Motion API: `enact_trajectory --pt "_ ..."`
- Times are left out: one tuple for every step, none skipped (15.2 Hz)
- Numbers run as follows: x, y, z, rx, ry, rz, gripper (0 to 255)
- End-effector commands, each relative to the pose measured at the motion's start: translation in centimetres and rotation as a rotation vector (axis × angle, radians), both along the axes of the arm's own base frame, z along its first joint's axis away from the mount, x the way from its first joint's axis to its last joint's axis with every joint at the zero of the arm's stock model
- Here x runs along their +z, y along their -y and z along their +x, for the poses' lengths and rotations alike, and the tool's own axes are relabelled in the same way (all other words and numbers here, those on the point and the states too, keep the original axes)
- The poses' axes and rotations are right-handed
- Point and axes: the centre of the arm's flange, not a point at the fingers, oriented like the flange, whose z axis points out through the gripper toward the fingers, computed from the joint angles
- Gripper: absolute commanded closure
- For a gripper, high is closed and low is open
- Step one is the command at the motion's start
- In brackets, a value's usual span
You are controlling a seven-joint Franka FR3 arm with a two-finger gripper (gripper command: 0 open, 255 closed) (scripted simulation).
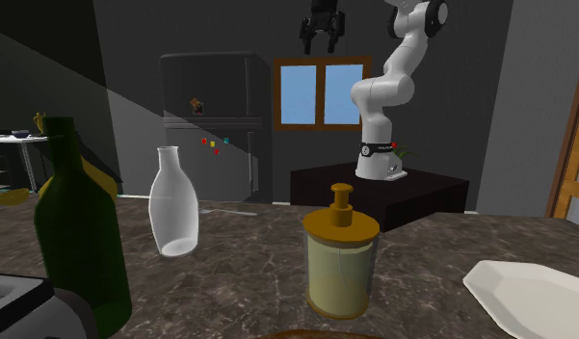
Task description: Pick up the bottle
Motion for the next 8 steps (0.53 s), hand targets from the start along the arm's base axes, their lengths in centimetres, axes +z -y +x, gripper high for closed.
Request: enact_trajectory --pt "0.0 0.0 0.0 0.0 0.0 0.0 0" --pt "-0.8 -0.8 0.7 0.002 -0.002 0.004 0" --pt "-1.6 -1.6 1.3 0.004 -0.004 0.008 0" --pt "-2.3 -2.4 2.0 0.005 -0.005 0.012 0" --pt "-3.1 -3.2 2.6 0.007 -0.007 0.016 0" --pt "-3.9 -3.9 3.3 0.009 -0.009 0.02 0" --pt "-4.6 -4.8 4.0 0.011 -0.011 0.024 0" --pt "-5.4 -5.6 4.6 0.013 -0.013 0.028 0"
